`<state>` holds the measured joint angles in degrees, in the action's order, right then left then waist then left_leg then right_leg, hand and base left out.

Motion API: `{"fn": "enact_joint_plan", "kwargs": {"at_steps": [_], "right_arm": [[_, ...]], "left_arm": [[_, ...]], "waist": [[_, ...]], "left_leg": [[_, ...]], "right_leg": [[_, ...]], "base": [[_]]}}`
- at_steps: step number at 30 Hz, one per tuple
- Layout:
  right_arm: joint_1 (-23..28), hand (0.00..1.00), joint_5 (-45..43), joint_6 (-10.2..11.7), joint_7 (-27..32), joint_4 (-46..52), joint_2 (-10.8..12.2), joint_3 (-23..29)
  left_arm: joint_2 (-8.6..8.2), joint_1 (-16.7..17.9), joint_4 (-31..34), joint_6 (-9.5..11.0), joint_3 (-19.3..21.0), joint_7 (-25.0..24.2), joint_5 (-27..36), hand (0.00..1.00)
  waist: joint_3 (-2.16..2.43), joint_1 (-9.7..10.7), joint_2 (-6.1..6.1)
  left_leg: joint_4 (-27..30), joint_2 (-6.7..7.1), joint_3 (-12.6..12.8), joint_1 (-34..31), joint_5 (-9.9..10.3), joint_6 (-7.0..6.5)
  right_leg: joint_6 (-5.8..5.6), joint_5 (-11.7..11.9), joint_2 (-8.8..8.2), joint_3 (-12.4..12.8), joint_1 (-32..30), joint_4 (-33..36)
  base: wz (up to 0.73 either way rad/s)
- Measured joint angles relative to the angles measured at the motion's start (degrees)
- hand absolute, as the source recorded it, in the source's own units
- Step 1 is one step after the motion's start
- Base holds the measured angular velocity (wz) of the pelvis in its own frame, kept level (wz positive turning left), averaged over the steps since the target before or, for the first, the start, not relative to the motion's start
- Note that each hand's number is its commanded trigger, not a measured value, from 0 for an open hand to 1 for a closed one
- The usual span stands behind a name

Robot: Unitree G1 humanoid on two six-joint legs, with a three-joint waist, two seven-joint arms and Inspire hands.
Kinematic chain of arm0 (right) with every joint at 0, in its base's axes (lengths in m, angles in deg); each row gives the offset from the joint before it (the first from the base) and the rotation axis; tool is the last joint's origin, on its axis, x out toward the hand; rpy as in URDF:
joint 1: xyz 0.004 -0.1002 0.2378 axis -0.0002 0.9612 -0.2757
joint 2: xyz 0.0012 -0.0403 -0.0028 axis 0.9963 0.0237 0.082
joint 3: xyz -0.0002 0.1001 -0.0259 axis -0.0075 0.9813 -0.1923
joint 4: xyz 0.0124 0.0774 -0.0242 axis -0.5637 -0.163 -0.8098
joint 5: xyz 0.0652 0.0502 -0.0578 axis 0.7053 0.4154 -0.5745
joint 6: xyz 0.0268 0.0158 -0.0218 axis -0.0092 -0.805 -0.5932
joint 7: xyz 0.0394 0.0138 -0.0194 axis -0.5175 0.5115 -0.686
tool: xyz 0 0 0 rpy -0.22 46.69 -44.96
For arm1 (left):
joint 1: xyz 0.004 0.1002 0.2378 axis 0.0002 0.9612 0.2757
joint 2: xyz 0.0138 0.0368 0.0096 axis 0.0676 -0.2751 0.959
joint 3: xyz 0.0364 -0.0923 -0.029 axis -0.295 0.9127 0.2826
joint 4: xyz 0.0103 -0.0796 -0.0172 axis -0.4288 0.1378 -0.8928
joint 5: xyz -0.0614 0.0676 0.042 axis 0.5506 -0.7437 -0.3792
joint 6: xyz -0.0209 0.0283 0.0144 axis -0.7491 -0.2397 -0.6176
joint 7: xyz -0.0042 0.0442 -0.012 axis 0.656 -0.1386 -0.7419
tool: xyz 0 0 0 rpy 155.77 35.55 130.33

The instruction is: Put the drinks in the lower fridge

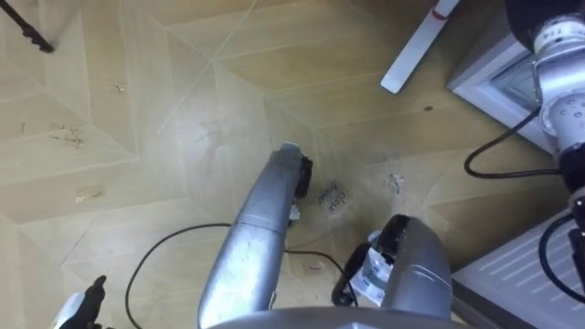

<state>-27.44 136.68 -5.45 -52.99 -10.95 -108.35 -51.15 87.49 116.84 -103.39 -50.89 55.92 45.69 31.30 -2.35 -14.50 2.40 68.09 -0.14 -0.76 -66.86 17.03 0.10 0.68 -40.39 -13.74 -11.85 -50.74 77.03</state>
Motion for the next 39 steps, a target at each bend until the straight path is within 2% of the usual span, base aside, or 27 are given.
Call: {"fn": "enact_joint_plan", "kwargs": {"at_steps": [5, 9, 11, 13, 15, 19, 22, 23, 25, 29, 31, 39], "right_arm": [[1.0, 0.0, 0.4, -1.1, -2.7, -4.4, -0.1, -0.3], [2.7, 0.0, 0.2, -2.2, -4.7, -8.9, -0.1, -0.3], [2.8, 0.0, 0.4, -2.3, -6.5, -11.3, -0.3, -0.3], [4.3, 0.0, 0.3, -2.6, -8.3, -14.0, -0.2, -0.3], [5.0, 0.0, 0.0, -3.5, -9.4, -14.7, -0.1, -0.3], [5.5, 0.0, -2.2, -4.6, -12.1, -18.8, -0.3, 0.0], [6.2, 0.0, -2.6, -4.9, -14.0, -20.4, -0.5, 1.6], [6.5, 0.0, -3.1, -5.0, -14.1, -20.9, -0.5, 1.9], [8.0, 0.0, -4.1, -5.0, -14.9, -22.2, -0.5, 2.3], [11.7, 0.0, -4.1, -5.2, -15.8, -23.5, 0.0, 2.7], [13.6, 0.0, -4.1, -6.2, -15.8, -24.2, 0.0, 2.7], [14.8, 0.0, -4.0, -6.3, -15.8, -24.9, 0.9, 4.3]], "left_arm": [[-0.01, -0.4, -0.3, -0.2, -0.1, -0.5, 1.1, 0.0], [-0.02, -1.1, -0.6, -0.1, -0.3, -1.8, 2.3, 0.0], [-0.26, -2.7, -1.7, 0.1, -0.3, -1.9, 3.7, 0.0], [-0.69, -5.9, -4.6, 0.3, -0.3, -2.1, 5.7, 0.0], [-1.06, -7.4, -5.9, 0.5, -0.4, -2.1, 6.8, 0.0], [-2.05, -10.3, -9.2, 2.6, -0.2, -1.8, 9.0, 0.0], [-3.59, -12.2, -11.2, 3.1, -1.4, -1.8, 8.9, 0.0], [-3.75, -12.7, -11.6, 3.3, -1.8, -1.8, 8.8, 0.0], [-5.27, -14.1, -14.3, 4.6, -1.7, -1.8, 8.7, 0.0], [-6.18, -16.7, -17.3, 4.8, -1.8, -1.8, 8.9, 0.0], [-7.06, -18.0, -18.5, 5.2, -1.7, -1.7, 9.0, 0.0], [-9.38, -20.2, -21.3, 6.9, -1.7, -1.4, 8.9, 0.0]], "waist": [[-0.03, 0.3, 0.23], [0.0, 0.4, 0.73], [-0.11, 0.5, 1.11], [-0.08, 0.1, 1.38], [-0.09, 0.2, 1.39], [-0.18, 1.5, 1.01], [-0.19, 3.0, -0.1], [-0.19, 3.0, -0.14], [-0.2, 3.0, -0.2], [-0.15, 3.2, -0.66], [-0.11, 3.4, -1.22], [0.09, 3.4, -1.69]], "left_leg": [[-2.7, -0.2, -0.1, 2.8, -0.3, 0.05], [-7.2, -0.05, 0.4, 6.6, -1.3, -0.22], [-9.4, -0.1, 0.6, 7.5, -2.1, -0.28], [-11.9, -0.42, 0.5, 8.9, -2.8, -0.18], [-13.2, -0.93, 0.7, 9.7, -3.1, -0.14], [-15.8, -1.24, 0.8, 12.4, -3.4, -0.17], [-17.2, -1.46, 0.8, 13.7, -3.5, -0.37], [-17.5, -1.5, 0.9, 14.0, -3.5, -0.43], [-18.8, -2.02, 2.4, 15.2, -3.4, -0.67], [-20.3, -2.32, 3.2, 16.9, -3.5, -0.75], [-21.3, -2.52, 3.9, 18.3, -3.5, -0.72], [-23.9, -3.24, 5.6, 21.8, -3.9, -0.79]], "right_leg": [[-0.33, 1.3, 0.74, -0.5, 2.9, -3.8], [-0.98, 3.2, 1.0, -0.6, 6.2, -8.8], [-1.17, 4.4, 1.78, -0.4, 6.7, -11.1], [-1.36, 5.7, 2.6, -0.5, 8.0, -14.1], [-1.24, 6.6, 3.15, -0.6, 8.8, -16.0], [-1.58, 8.2, 4.17, -0.8, 11.7, -20.3], [-2.19, 9.5, 4.98, -0.6, 13.2, -23.2], [-2.29, 9.7, 5.05, -0.5, 13.5, -23.7], [-2.6, 10.6, 5.28, 0.8, 13.9, -25.0], [-2.58, 11.3, 5.24, 1.2, 14.9, -26.5], [-2.53, 11.6, 5.08, 1.3, 16.0, -27.5], [-2.86, 13.5, 5.91, 2.9, 18.1, -30.8]], "base": [[-0.03], [-0.01], [-0.05], [-0.07], [-0.15], [-0.05], [-0.07], [-0.13], [-0.25], [-0.15], [-0.12], [-0.14]]}}
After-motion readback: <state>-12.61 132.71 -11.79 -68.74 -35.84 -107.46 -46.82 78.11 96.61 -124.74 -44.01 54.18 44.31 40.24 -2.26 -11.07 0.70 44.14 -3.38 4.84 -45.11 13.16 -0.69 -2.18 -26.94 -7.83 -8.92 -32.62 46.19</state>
